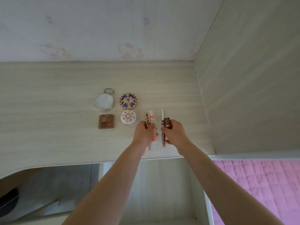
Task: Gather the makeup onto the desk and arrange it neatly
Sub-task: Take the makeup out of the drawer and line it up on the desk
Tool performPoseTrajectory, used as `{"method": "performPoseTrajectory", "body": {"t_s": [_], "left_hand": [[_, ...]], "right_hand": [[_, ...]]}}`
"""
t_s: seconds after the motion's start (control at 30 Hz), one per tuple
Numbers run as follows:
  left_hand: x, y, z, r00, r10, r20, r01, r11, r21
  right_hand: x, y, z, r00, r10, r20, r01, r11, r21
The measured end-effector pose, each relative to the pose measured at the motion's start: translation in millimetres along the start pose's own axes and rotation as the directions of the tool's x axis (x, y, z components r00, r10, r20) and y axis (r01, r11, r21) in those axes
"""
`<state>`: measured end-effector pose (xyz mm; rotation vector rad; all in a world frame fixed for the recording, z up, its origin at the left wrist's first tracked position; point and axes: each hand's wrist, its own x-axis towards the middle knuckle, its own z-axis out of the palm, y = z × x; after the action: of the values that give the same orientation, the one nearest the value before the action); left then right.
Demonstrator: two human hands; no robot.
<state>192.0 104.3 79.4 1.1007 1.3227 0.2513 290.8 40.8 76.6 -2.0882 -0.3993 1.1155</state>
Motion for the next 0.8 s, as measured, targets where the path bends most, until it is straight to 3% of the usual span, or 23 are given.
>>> {"method": "performPoseTrajectory", "body": {"t_s": [0.23, 0.4, 0.6, 0.8], "left_hand": [[42.1, 19.3, 21.3, 0.991, 0.072, -0.112, -0.035, 0.954, 0.297], [60.8, 22.5, 23.0, 0.98, 0.145, -0.134, -0.056, 0.855, 0.516], [71.7, 33.9, 20.4, 0.979, 0.145, -0.145, -0.03, 0.801, 0.598], [76.1, 40.8, 21.2, 0.985, 0.117, -0.127, -0.013, 0.782, 0.624]], "right_hand": [[38.1, -24.4, -3.4, 1.0, -0.013, 0.01, 0.014, 0.998, -0.065], [58.3, -27.4, -0.4, 0.999, -0.041, -0.002, 0.04, 0.981, -0.189], [69.0, -33.5, 5.0, 0.997, -0.071, 0.002, 0.069, 0.96, -0.27], [73.0, -34.6, 8.9, 0.997, -0.08, -0.011, 0.075, 0.968, -0.241]]}}
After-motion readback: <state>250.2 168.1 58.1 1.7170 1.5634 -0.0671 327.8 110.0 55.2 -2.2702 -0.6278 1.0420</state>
